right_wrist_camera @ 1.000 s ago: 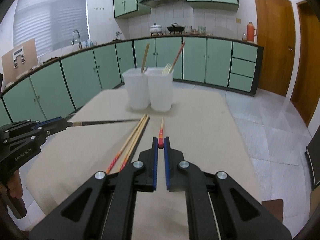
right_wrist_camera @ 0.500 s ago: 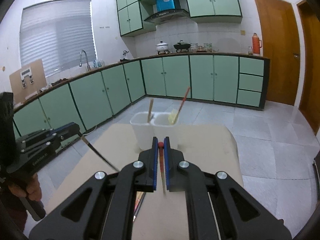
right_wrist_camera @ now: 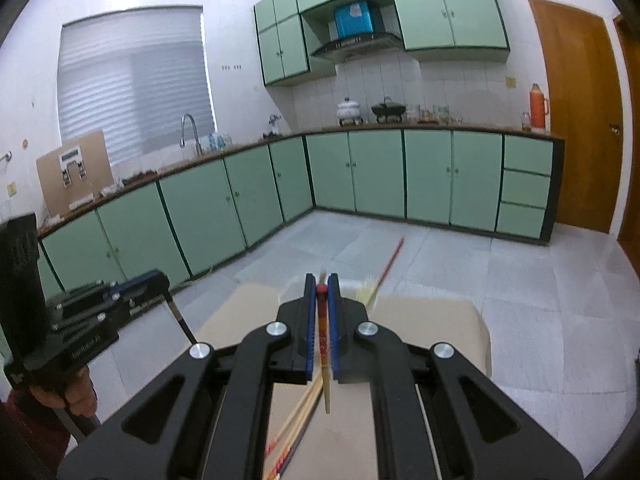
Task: Organize utensils
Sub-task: 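Lift both chopsticks and carry them over the white holder, then open both tools over the holder to drop the chopsticks in, then move both tools back over the remaining chopsticks, then grasp the long black chopstick with the right tool while the left tool grasps a red chopstick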
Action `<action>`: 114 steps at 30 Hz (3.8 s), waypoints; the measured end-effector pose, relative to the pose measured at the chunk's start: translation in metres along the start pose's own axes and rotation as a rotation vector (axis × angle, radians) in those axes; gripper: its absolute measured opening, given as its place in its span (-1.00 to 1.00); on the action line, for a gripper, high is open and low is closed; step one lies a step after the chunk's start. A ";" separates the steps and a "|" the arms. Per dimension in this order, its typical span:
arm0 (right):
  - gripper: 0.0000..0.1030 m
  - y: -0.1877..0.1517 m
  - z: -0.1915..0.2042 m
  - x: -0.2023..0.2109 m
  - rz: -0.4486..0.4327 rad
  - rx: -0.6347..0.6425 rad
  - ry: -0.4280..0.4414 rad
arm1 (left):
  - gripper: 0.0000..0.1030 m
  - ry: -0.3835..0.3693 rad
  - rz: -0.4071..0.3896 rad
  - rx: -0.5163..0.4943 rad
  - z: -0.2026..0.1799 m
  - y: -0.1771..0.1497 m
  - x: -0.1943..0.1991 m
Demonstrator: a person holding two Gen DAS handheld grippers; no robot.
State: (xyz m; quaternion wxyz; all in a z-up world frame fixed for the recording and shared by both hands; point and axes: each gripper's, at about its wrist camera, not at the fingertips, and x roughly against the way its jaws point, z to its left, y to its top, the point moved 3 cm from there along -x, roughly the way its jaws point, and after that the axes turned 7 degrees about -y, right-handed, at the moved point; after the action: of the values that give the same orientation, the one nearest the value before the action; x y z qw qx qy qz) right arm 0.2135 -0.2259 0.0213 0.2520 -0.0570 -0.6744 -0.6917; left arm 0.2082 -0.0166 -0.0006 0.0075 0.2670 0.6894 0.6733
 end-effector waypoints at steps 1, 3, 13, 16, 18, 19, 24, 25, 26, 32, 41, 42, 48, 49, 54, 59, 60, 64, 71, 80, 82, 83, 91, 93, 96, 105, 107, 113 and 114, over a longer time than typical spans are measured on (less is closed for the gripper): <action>-0.91 0.011 -0.001 -0.002 -0.018 0.003 -0.002 | -0.88 0.002 -0.013 -0.006 0.001 0.007 -0.001; -0.91 0.028 -0.003 -0.007 -0.043 0.007 -0.006 | -0.88 0.006 -0.038 -0.016 0.003 0.022 -0.004; -0.91 0.097 -0.022 -0.058 -0.112 0.000 -0.023 | -0.88 0.033 -0.143 -0.052 0.016 0.101 -0.043; -0.91 0.101 -0.026 -0.080 -0.098 -0.013 -0.015 | -0.88 0.039 -0.162 -0.056 0.022 0.116 -0.060; -0.91 0.098 -0.027 -0.097 -0.084 -0.019 -0.012 | -0.88 0.048 -0.167 -0.057 0.024 0.120 -0.075; -0.91 0.095 -0.027 -0.102 -0.077 -0.019 -0.015 | -0.88 0.047 -0.162 -0.053 0.026 0.120 -0.084; -0.91 0.073 -0.030 -0.139 -0.017 -0.035 -0.015 | -0.88 0.048 -0.110 -0.020 0.038 0.099 -0.129; -0.91 0.069 -0.028 -0.143 -0.006 -0.038 -0.014 | -0.88 0.050 -0.092 -0.011 0.041 0.093 -0.138; -0.91 0.064 -0.027 -0.147 0.005 -0.042 -0.014 | -0.88 0.049 -0.076 -0.004 0.044 0.088 -0.144; -0.73 0.040 -0.027 -0.168 0.088 -0.052 -0.008 | -0.79 0.048 0.028 0.058 0.061 0.054 -0.169; 0.20 0.021 -0.034 -0.115 -0.036 -0.042 -0.142 | -0.10 0.083 0.002 0.051 0.061 0.043 -0.120; 0.38 0.015 -0.034 -0.103 -0.065 -0.046 -0.169 | -0.03 0.091 0.001 0.048 0.060 0.038 -0.111; 0.68 -0.037 -0.037 -0.054 -0.094 -0.081 -0.219 | 0.15 0.087 0.046 0.044 0.049 -0.013 -0.068; 0.68 -0.046 -0.037 -0.050 -0.086 -0.080 -0.222 | 0.16 0.087 0.062 0.041 0.048 -0.023 -0.063; 0.69 -0.117 -0.019 -0.027 -0.014 -0.064 -0.260 | 0.18 0.099 0.148 0.046 0.035 -0.081 -0.044; 0.69 -0.173 0.001 -0.017 0.048 -0.065 -0.276 | 0.18 0.117 0.247 0.032 0.024 -0.142 -0.032; 0.69 -0.186 0.006 -0.017 0.075 -0.066 -0.270 | 0.18 0.119 0.261 0.028 0.021 -0.152 -0.030; 0.69 -0.220 0.022 -0.016 0.141 -0.054 -0.248 | 0.18 0.114 0.318 0.047 0.016 -0.186 -0.023; 0.55 -0.253 0.045 -0.019 0.238 -0.024 -0.206 | 0.18 0.132 0.363 0.046 0.012 -0.220 -0.011; 0.36 -0.281 0.081 -0.030 0.323 0.089 -0.167 | 0.19 0.122 0.384 0.043 0.003 -0.229 -0.007; 0.32 -0.285 0.080 -0.033 0.340 0.102 -0.176 | 0.20 0.117 0.383 0.034 0.001 -0.229 -0.007; 0.28 -0.286 0.077 -0.035 0.348 0.106 -0.181 | 0.21 0.117 0.383 0.032 0.001 -0.230 -0.006; 0.23 -0.284 0.044 -0.033 0.349 0.026 -0.235 | 0.22 0.117 0.386 0.034 0.003 -0.230 -0.008; 0.22 -0.283 0.044 -0.032 0.347 0.000 -0.208 | 0.22 0.115 0.388 0.033 0.003 -0.231 -0.009; 0.21 -0.284 0.051 -0.034 0.352 0.007 -0.168 | 0.22 0.113 0.391 0.032 0.002 -0.231 -0.009; 0.12 -0.284 0.059 -0.044 0.363 0.077 -0.202 | 0.22 0.109 0.394 0.035 0.002 -0.232 -0.008; 0.12 -0.283 0.050 -0.042 0.361 0.064 -0.236 | 0.22 0.109 0.393 0.039 0.003 -0.232 -0.008; 0.08 -0.285 0.047 -0.042 0.358 0.019 -0.200 | 0.22 0.096 0.393 0.038 -0.001 -0.233 -0.010; 0.00 -0.286 0.048 -0.043 0.359 0.025 -0.199 | 0.22 0.091 0.394 0.038 -0.003 -0.233 -0.010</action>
State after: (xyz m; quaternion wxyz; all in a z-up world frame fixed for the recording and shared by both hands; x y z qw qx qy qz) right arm 0.1162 -0.1781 -0.2507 0.3041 -0.2415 -0.6833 -0.6183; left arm 0.1328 -0.0118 -0.2209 -0.1607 0.3660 0.6361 0.6600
